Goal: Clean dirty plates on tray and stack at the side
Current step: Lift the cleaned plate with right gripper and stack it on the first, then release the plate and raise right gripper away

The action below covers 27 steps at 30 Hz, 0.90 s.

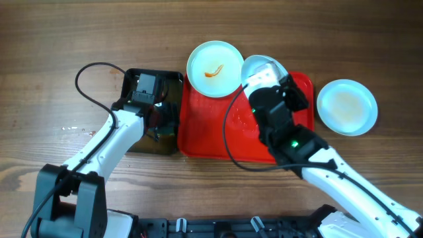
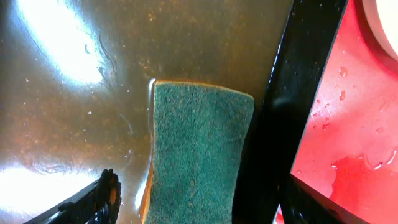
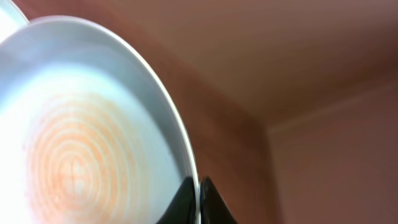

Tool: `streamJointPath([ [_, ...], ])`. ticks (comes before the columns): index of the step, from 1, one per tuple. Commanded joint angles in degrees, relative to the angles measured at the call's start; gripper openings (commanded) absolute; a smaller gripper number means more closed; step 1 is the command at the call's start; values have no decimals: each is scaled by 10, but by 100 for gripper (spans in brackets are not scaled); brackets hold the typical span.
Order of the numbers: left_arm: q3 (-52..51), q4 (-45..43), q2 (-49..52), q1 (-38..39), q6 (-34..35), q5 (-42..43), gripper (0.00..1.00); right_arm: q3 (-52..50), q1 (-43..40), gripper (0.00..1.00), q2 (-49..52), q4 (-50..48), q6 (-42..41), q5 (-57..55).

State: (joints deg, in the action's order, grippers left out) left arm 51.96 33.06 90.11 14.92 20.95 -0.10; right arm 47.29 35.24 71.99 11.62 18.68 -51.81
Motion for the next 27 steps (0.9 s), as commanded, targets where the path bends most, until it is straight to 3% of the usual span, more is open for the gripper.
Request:
streamJointPath([
  [1,-2,-2,-2,-2,7,3,79,7,-110,4,-8,74,-264,166],
  [4,-2,-2,-2,-2,7,5,79,8,-242,4,-8,90,-336,309],
  [5,-2,-2,-2,-2,8,7,79,8,-343,4,-8,92,-364,416],
  [11,-2,-2,-2,-2,8,7,79,8,-600,4,43,100,-382,616],
  [17,-2,4,-2,-2,8,7,78,8,-704,4,129,64,-404,621],
  [20,-2,4,-2,-2,8,7,78,8,-713,4,133,64,-424,538],
  [27,-2,3,-2,-2,8,7,79,8,-712,27,133,86,-426,595],
])
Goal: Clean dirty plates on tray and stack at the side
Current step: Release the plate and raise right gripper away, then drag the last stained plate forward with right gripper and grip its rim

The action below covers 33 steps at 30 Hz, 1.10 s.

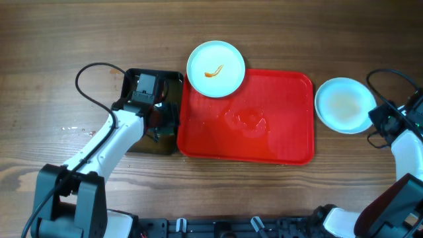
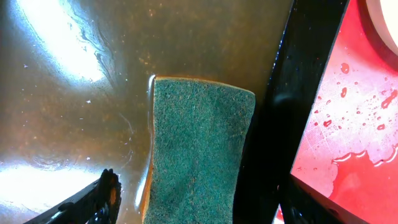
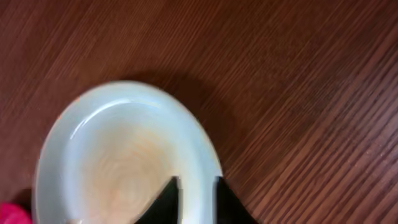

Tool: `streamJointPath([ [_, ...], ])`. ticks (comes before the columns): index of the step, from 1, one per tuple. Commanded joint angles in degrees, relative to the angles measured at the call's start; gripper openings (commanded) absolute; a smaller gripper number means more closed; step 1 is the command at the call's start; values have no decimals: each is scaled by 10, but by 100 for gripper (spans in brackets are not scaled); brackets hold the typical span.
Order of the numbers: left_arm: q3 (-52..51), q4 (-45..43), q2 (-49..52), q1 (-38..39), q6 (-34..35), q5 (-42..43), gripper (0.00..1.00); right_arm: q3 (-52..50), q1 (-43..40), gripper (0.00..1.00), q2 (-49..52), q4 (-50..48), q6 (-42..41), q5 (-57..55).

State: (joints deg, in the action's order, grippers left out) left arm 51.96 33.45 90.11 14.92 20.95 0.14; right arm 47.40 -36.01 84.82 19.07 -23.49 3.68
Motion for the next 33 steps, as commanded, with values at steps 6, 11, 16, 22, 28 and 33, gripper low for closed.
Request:
streamJointPath([
  [6,-2,0,-2,-2,8,4,79,7,61,36,3,50,35,292],
  [11,-2,-1,-2,-2,8,4,79,120,203,35,-2,164,87,296],
  [16,-2,-7,-2,-2,8,4,80,337,314,45,32,340,170,239],
  [22,-2,-6,-2,-2,8,4,80,448,412,49,136,325,248,211],
  [28,-2,-6,-2,-2,8,4,79,448,465,51,297,239,153,211],
  [33,-2,-6,-2,-2,8,4,79,448,482,45,384,190,75,211],
])
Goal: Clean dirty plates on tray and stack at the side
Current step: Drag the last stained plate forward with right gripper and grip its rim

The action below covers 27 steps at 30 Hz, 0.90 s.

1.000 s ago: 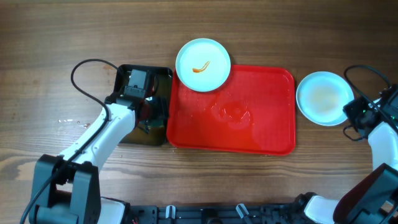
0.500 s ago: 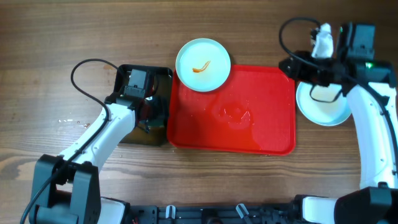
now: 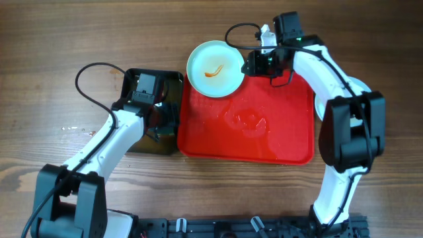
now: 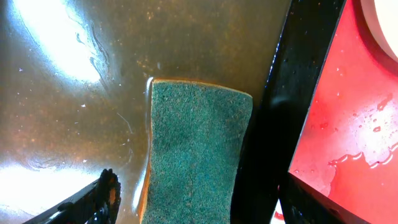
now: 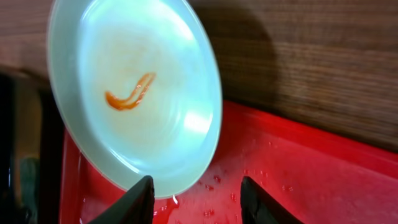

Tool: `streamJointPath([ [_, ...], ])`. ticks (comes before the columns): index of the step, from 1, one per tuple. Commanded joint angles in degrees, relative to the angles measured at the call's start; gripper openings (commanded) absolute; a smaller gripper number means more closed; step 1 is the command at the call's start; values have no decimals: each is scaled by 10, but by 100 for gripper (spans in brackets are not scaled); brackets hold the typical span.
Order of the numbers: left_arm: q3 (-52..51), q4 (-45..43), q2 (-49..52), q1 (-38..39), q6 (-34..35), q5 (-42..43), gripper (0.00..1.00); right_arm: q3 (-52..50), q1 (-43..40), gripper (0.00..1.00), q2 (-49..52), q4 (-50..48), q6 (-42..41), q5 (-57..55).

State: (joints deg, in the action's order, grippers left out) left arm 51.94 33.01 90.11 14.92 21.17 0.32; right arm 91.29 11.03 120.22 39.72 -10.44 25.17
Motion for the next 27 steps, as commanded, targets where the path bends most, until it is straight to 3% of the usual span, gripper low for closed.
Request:
streamJointPath([
  [1,-2,-2,-2,-2,5,3,79,9,17,45,42,-26,-63,-4],
  [4,-2,-2,-2,-2,5,3,79,9,41,44,69,-31,-83,-60],
  [7,-2,-2,-2,-2,5,3,79,9,48,22,74,-31,-124,-91],
  [11,-2,-2,-2,-2,5,3,79,9,47,5,74,-6,-124,-91],
  [16,-2,-2,-2,-2,5,3,80,9,33,4,47,120,-89,-92],
  [21,-2,-2,-2,-2,5,3,80,8,29,4,-29,234,-81,-169],
  [23,-2,-2,-2,-2,5,3,80,1,29,4,-42,258,-80,-168],
  [27,-2,-2,-2,-2,5,3,80,-111,29,4,-102,220,-93,-149],
])
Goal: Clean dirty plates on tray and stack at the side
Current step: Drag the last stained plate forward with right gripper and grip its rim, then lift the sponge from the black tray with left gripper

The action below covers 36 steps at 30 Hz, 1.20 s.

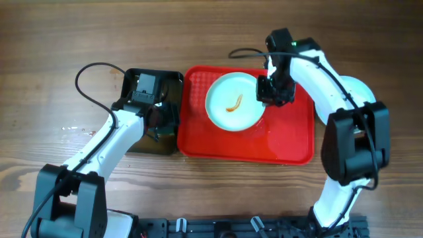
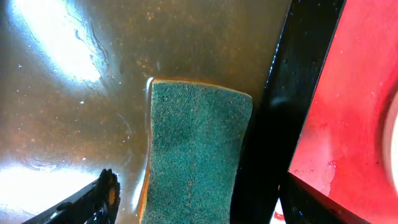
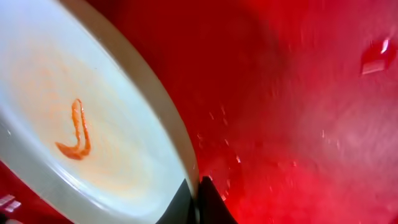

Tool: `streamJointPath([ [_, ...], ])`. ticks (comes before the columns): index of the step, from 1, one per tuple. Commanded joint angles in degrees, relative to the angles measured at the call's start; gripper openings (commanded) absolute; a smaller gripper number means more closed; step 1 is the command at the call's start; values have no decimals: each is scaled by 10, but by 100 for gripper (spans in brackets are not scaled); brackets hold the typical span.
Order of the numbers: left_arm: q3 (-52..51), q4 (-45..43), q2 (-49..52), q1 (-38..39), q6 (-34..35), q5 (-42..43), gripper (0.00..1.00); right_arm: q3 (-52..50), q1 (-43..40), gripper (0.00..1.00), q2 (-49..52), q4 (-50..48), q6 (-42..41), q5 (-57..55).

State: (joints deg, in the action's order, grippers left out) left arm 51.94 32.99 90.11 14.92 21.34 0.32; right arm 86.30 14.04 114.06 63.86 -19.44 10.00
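Note:
A white plate (image 1: 231, 102) smeared with orange sauce (image 3: 78, 134) sits over the middle of the red tray (image 1: 291, 142). My right gripper (image 1: 268, 89) is shut on the plate's right rim, and in the right wrist view that gripper (image 3: 198, 196) pinches the edge. A green sponge (image 2: 196, 155) lies in brown water in the black basin (image 2: 292, 93). My left gripper (image 2: 199, 202) stands open over the sponge, and overhead it (image 1: 158, 122) is inside the basin. Whether the plate rests on the tray or hangs just above it cannot be told.
A pale plate (image 1: 362, 89) lies on the wooden table right of the tray, partly behind my right arm. The basin (image 1: 178, 78) touches the tray's left edge. A black cable (image 1: 92, 69) loops on the table at the left. The tray is wet.
My right gripper, then open beside the smeared plate at the tray's far left corner, is now shut on its rim. The plate now lies over the tray's middle. The left arm has not moved.
My right gripper first held a faintly stained plate above the tray. Then that plate lay on the table at the right, with the fingers slightly apart at its rim. After that the gripper was open beside the smeared plate at the back, and now it holds that plate over the tray.

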Motion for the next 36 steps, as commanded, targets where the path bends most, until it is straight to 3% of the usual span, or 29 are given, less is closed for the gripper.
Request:
streamJointPath([
  [1,-2,-2,-2,-2,3,3,80,-99,-1,4,-61,-49,-3,7],
  [8,-2,-13,3,-2,3,2,80,-187,-1,4,-75,-175,-2,10],
  [15,-2,-15,63,-2,3,0,75,-188,0,4,-75,-188,-1,23],
  [20,-2,-15,64,-2,3,0,48,-188,0,4,-75,-188,-1,23],
  [21,-2,-15,64,-2,3,0,36,-189,0,4,-75,-188,-1,23],
  [25,-2,-15,64,-2,3,1,5,-189,0,5,-75,-188,-1,23],
  [36,-2,-17,64,-2,3,1,4,-189,0,5,-75,-186,-1,23],
])
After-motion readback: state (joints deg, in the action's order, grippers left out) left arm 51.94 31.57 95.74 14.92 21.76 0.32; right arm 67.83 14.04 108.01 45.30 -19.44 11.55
